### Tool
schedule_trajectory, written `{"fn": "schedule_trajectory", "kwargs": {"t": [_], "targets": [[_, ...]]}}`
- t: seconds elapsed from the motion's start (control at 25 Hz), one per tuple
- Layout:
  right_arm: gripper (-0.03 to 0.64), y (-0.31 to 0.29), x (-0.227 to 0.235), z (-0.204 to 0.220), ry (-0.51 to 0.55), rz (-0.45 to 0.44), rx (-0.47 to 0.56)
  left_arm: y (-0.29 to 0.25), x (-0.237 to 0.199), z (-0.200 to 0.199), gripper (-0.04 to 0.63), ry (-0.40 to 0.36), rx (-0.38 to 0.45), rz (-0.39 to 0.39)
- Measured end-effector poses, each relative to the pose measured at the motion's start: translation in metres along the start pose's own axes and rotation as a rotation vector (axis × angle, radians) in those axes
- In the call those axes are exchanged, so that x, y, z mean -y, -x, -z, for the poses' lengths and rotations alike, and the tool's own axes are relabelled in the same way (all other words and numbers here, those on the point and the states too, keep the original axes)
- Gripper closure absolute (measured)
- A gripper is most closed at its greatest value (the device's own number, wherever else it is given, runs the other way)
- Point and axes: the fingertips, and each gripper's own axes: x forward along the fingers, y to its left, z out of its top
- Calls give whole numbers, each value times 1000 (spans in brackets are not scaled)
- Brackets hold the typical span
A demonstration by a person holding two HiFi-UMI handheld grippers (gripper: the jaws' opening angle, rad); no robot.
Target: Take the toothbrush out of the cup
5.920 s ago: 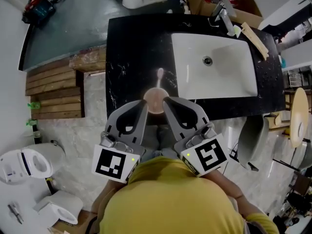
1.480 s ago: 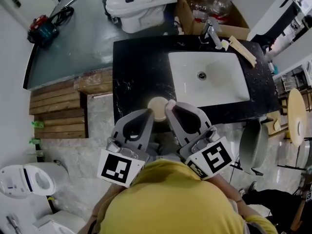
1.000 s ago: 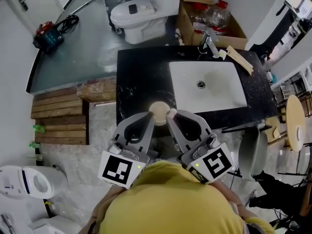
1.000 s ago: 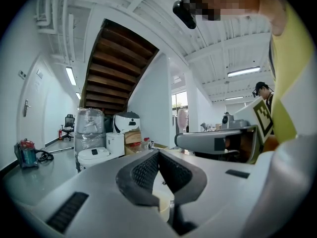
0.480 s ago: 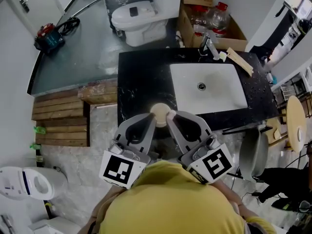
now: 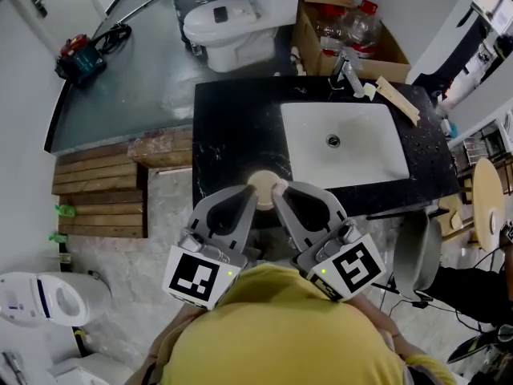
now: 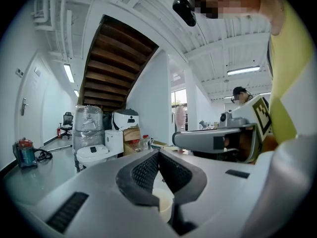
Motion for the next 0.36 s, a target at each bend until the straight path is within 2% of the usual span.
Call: {"fn": "schedule_trajectory", "kwargs": {"t": [0.36], "targets": [[588,-5,12,9,-19,-27,-13,-12,-5,9,584,17,-15,-25]]}}
